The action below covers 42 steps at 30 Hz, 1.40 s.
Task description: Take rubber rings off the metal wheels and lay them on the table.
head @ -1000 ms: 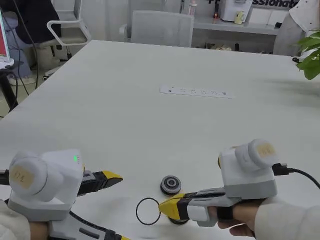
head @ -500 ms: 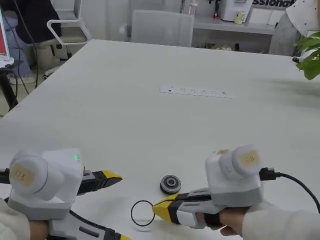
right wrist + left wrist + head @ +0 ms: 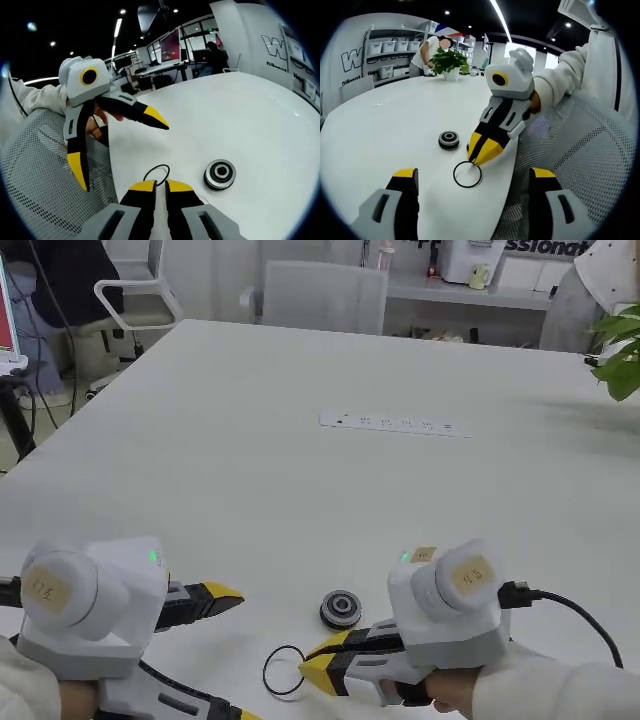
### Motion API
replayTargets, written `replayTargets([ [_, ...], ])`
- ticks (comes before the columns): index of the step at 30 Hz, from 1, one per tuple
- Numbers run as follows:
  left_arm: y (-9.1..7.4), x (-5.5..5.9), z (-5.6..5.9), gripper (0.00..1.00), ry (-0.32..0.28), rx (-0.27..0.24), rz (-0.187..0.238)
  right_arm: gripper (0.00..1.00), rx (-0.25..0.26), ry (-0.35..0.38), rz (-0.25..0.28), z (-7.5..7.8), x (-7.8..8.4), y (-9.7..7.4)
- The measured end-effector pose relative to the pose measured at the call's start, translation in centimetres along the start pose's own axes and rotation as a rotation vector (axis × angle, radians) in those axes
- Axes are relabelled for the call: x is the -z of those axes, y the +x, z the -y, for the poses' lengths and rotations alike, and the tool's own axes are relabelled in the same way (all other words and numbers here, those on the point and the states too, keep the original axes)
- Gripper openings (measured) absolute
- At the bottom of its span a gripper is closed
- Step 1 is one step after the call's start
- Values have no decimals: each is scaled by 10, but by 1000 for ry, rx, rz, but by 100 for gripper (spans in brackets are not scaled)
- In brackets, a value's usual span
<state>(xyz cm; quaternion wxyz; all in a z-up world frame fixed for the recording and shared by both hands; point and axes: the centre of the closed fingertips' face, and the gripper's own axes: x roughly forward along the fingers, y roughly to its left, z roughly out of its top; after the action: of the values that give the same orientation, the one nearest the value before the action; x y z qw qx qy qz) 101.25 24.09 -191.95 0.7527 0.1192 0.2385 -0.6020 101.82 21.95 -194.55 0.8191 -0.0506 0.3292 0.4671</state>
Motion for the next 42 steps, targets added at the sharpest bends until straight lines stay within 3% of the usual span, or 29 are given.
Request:
replayTargets([
  [11, 0, 0, 0, 89, -3, 1, -3, 11, 9, 33, 15, 5, -7, -7],
  [24, 1, 1, 0, 89, -7, 2, -5, 27, -2, 128, 98, 9, -28, -22],
  [30, 0, 0, 0, 89, -9, -1, 2, 30, -3, 143, 156, 12, -44, -36],
  [37, 0, -1, 0, 88, -7, -4, 2, 31, 7, 207, 266, 22, -67, -57],
  [42, 0, 0, 0, 87, -7, -2, -1, 32, 24, 236, 292, 33, -70, -69],
])
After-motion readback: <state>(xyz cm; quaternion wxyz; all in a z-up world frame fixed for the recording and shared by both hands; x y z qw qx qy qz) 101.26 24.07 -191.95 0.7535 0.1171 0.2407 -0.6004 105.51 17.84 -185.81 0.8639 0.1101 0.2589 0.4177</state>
